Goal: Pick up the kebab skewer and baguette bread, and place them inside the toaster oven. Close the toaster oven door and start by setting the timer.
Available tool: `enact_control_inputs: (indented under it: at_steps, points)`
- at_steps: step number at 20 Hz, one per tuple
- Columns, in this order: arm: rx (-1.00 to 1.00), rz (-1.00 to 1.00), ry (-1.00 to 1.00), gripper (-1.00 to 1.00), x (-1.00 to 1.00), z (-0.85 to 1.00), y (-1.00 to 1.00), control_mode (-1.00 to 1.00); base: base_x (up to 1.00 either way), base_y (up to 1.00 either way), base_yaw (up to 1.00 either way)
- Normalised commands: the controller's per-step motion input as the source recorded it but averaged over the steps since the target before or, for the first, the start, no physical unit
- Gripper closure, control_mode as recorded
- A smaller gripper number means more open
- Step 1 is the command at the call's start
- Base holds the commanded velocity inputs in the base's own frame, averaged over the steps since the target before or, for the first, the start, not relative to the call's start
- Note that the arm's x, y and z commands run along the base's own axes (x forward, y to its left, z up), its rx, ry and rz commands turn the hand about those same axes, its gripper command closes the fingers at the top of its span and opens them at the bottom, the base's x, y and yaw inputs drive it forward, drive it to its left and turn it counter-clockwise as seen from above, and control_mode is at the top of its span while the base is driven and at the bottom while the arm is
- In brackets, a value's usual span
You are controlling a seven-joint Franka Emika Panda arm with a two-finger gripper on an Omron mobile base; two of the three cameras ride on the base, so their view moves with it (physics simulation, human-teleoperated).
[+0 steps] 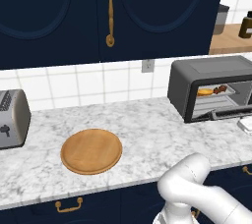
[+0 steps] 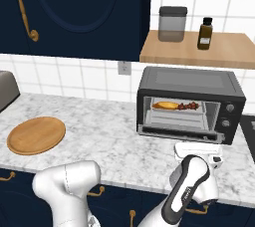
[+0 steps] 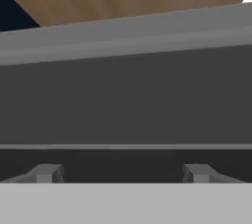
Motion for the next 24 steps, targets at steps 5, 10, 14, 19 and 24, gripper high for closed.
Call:
enact_control_inputs:
  at_steps: [5, 10, 14, 19, 24]
  points:
    - [0.00, 0.02, 0.00, -1.00, 0.40, 0.10, 0.09, -1.00, 0.00, 0.00, 0.00]
    - [0.00, 0.01, 0.00, -1.00, 0.39, 0.00, 0.14, -1.00, 0.00, 0.00, 0.00]
    - [0.00, 0.01, 0.00, -1.00, 0.40, 0.00, 0.17, -1.00, 0.00, 0.00, 0.00]
    - [0.00, 0.01, 0.00, -1.00, 0.33, 0.00, 0.16, -1.00, 0.00, 0.00, 0.00]
    - [0.00, 0.01, 0.00, -1.00, 0.30, 0.00, 0.17, -1.00, 0.00, 0.00, 0.00]
